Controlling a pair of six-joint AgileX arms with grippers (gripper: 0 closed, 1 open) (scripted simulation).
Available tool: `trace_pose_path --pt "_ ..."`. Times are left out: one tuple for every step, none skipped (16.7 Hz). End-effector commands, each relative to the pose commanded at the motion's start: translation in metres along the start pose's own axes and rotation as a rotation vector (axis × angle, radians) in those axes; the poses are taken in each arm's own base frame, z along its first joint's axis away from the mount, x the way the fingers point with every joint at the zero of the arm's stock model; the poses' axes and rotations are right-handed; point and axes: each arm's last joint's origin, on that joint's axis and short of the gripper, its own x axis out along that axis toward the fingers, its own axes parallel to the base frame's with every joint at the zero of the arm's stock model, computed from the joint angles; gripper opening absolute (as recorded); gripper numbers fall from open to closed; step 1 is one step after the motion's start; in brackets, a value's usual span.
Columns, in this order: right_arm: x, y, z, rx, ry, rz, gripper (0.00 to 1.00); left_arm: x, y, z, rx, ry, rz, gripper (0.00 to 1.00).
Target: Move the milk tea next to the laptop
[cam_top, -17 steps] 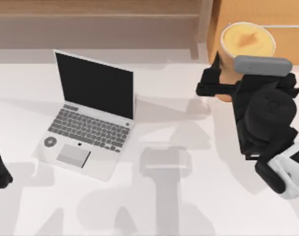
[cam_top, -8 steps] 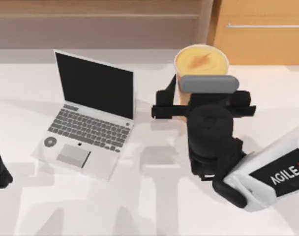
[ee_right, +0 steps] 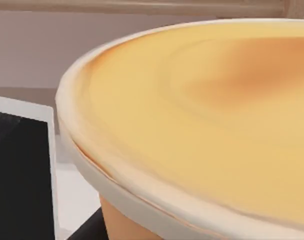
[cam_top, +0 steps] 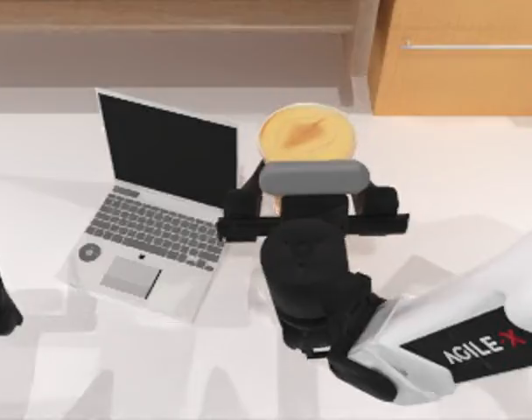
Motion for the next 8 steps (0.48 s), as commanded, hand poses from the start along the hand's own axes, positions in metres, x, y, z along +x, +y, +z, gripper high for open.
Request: trace_pose_path --pt "-0.0032 0.0034 0.0019 0.004 -0.003 0.001 0.0 0.0 0.0 0.0 0.0 0.0 0.0 1.0" --pt "-0.0057 0.0061 0.0037 0.009 -0.006 0.003 0.0 0.0 0.0 0.0 0.0 0.0 0.0 1.0" --pt "-0.0076 0.0079 0.0051 0.014 -0.008 0.003 0.0 0.0 0.0 0.0 0.0 0.0 0.0 1.0" --pt "-0.0087 0.0089 0.0061 0.017 -0.01 0.004 0.0 0.0 0.0 0.0 0.0 0.0 0.0 1.0" --pt "-0.009 0.0092 0.0063 0.018 -0.01 0.004 0.0 0.0 0.0 0.0 0.0 0.0 0.0 1.0" --pt "-0.009 0.0092 0.0063 0.018 -0.01 0.004 0.0 0.0 0.0 0.0 0.0 0.0 0.0 1.0" --pt "-0.009 0.0092 0.0063 0.018 -0.01 0.004 0.0 0.0 0.0 0.0 0.0 0.0 0.0 1.0" --pt "-0.009 0.0092 0.0063 0.018 -0.01 0.004 0.0 0.0 0.0 0.0 0.0 0.0 0.0 1.0"
